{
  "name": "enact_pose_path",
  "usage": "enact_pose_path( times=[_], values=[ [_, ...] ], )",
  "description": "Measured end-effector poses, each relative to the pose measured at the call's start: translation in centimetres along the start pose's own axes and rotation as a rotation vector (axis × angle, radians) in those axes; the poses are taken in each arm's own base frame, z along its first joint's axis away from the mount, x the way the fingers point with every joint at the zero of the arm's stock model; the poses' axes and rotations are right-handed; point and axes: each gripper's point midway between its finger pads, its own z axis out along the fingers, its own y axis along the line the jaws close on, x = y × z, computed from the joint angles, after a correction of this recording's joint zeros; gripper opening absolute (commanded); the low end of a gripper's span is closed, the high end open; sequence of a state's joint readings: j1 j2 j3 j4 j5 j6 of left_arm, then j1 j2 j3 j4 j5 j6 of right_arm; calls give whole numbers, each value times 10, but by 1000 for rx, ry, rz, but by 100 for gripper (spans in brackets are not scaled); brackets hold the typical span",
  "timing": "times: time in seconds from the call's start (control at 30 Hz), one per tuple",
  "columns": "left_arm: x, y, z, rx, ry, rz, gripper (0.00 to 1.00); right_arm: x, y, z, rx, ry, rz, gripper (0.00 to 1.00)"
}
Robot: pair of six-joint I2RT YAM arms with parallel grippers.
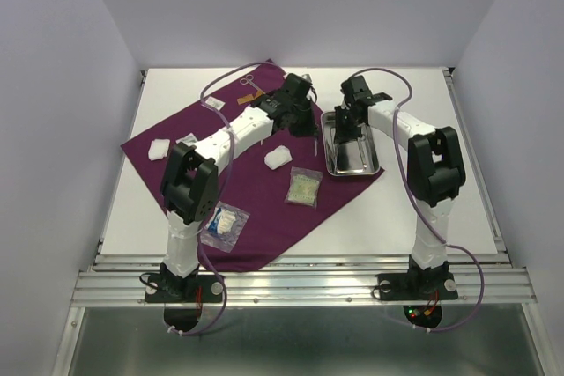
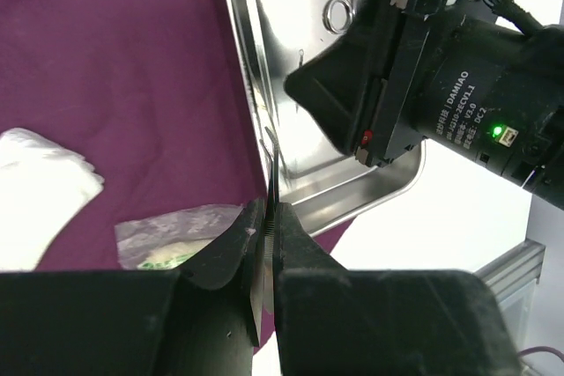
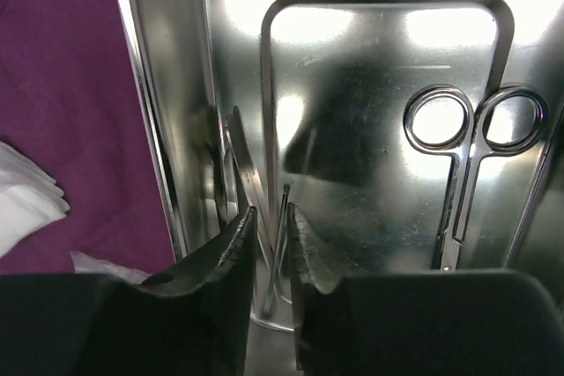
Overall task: Prepare the surgical pack
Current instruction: Place the medical item in the container.
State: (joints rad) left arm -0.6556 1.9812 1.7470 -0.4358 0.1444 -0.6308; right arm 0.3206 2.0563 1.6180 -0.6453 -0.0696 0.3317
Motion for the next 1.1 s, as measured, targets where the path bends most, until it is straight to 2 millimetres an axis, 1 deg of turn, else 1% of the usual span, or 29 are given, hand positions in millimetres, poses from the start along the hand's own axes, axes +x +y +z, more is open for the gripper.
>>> enact_pose_path(
  times=[0.03, 0.1, 0.17, 0.3, 0.4, 0.5, 0.57, 0.63, 0.7, 0.73, 0.8, 0.83, 0.9, 0.93, 1.0, 1.03, 1.1],
  values=[
    [3, -2, 3, 3, 7, -1, 0, 1, 1, 1, -6, 3, -4, 52],
    [7, -5, 9, 6, 17, -2, 0, 2, 1, 1, -8, 5, -4, 62],
    [10, -7, 15, 10, 28, -1, 0, 4, 0, 2, -4, 8, 0, 69],
    [15, -9, 25, 13, 46, 1, 0, 3, -3, 1, 13, 2, 9, 73],
    [14, -13, 34, 4, 44, 7, 0, -4, -7, -8, 37, -29, 29, 75],
    [11, -23, 46, 14, 37, 19, 0, -21, -16, -30, 71, -98, 69, 75],
    [13, -29, 51, 19, 40, 24, 0, -33, -31, -50, 103, -158, 120, 77],
    [13, -34, 59, 24, 41, 26, 0, -44, -59, -73, 151, -222, 203, 78],
    [17, -37, 69, 26, 48, 24, 0, -49, -86, -91, 203, -271, 276, 78],
    [18, -37, 73, 24, 51, 21, 0, -50, -103, -100, 235, -299, 320, 79],
    [23, -35, 81, 16, 63, 13, 0, -46, -123, -111, 281, -323, 370, 79],
    [26, -33, 85, 9, 70, 9, 4, -44, -130, -116, 299, -333, 388, 79],
    [31, -29, 91, -3, 81, -1, 11, -38, -136, -120, 324, -341, 405, 79],
    [34, -26, 94, -13, 85, -7, 19, -36, -136, -121, 329, -340, 408, 79],
    [36, -23, 97, -23, 88, -16, 27, -37, -135, -122, 332, -347, 406, 79],
    [36, -23, 97, -27, 89, -21, 33, -37, -135, -122, 333, -349, 406, 79],
    [36, -22, 97, -31, 88, -23, 40, -37, -133, -122, 331, -348, 402, 79]
  ],
)
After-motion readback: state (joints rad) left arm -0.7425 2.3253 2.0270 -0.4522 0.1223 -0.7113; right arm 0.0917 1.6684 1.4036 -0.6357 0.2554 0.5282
